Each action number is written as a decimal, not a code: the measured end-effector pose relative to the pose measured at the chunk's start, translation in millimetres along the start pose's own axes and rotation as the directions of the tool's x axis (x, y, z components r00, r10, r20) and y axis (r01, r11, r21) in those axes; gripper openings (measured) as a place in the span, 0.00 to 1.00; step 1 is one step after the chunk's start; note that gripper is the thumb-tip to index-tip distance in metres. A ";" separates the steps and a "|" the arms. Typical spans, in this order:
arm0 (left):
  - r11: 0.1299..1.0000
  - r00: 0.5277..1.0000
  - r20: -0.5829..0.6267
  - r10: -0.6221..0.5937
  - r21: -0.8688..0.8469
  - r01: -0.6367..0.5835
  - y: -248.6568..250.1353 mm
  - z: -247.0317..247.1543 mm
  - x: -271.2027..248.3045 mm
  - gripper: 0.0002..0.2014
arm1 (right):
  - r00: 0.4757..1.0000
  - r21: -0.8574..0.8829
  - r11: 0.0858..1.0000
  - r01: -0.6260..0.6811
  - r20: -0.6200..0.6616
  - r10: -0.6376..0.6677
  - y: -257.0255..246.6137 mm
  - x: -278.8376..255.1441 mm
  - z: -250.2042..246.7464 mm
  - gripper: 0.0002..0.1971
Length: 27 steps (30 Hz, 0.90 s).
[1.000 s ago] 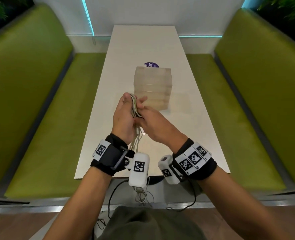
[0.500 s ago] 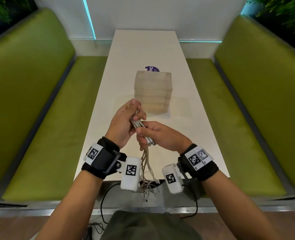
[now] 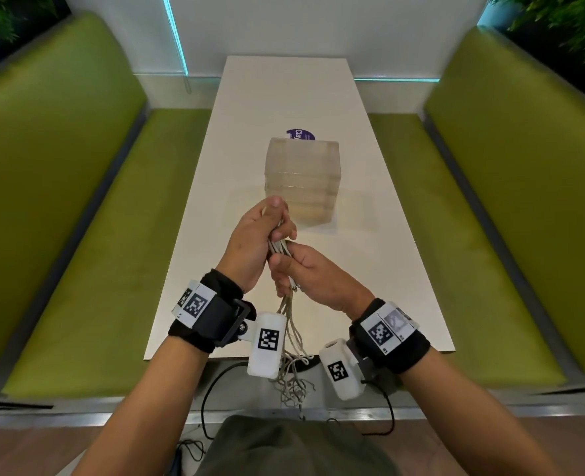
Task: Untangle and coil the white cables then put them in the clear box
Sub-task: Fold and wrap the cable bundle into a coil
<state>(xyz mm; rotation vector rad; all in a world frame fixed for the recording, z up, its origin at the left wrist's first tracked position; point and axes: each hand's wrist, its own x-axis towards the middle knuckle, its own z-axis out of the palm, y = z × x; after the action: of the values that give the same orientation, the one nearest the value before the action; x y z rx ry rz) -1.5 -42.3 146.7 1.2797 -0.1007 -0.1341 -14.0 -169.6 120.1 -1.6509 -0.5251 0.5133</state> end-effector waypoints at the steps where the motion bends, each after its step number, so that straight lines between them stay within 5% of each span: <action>1: 1.000 1.000 0.001 0.024 0.017 -0.024 0.3 0.5 -0.4 0.14 | 1.000 0.012 1.000 0.008 -0.015 -0.008 -0.9 0.0 -0.9 0.13; 3: 0.994 0.995 0.023 0.095 0.056 -0.097 -1.0 -0.9 -1.0 0.16 | 0.998 0.021 0.999 0.039 -0.047 -0.038 -4.3 1.1 -5.1 0.13; 5: 0.988 0.990 0.064 0.128 0.084 -0.133 -7.8 -6.5 -2.7 0.29 | 0.992 0.014 0.996 0.086 -0.098 -0.084 -10.2 2.5 -9.7 0.11; 8: 0.976 0.987 0.161 -0.006 0.215 -0.029 -29.5 -14.2 -8.2 0.45 | 0.980 0.083 0.988 0.130 -0.163 -0.115 -19.1 1.3 -18.0 0.11; 12: 0.937 0.974 0.212 -0.084 0.350 0.005 -51.9 -9.3 -23.0 0.19 | 0.974 0.242 0.960 0.138 -0.210 -0.087 -25.8 -1.2 -23.0 0.09; 16: 0.988 0.990 0.093 -0.104 0.127 0.092 -56.7 7.6 -33.2 0.18 | 0.960 0.383 0.902 0.200 -0.260 -0.102 -27.6 1.6 -19.5 0.10; 21: 0.988 0.977 0.159 -0.140 -0.044 0.148 -63.9 7.4 -40.0 0.17 | 0.956 0.442 0.873 0.206 -0.281 -0.083 -26.1 1.3 -16.0 0.11; 27: 0.968 0.951 0.189 -0.247 0.002 0.251 -58.6 -5.9 -40.7 0.19 | 0.937 0.429 0.869 0.246 -0.334 -0.101 -29.2 3.2 -24.0 0.11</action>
<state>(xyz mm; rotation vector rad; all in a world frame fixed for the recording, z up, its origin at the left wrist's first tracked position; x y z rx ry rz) -43.4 -46.8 88.8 1.2520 -0.0989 -0.4726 1.6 -182.8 152.1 -1.1723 -0.2892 0.2182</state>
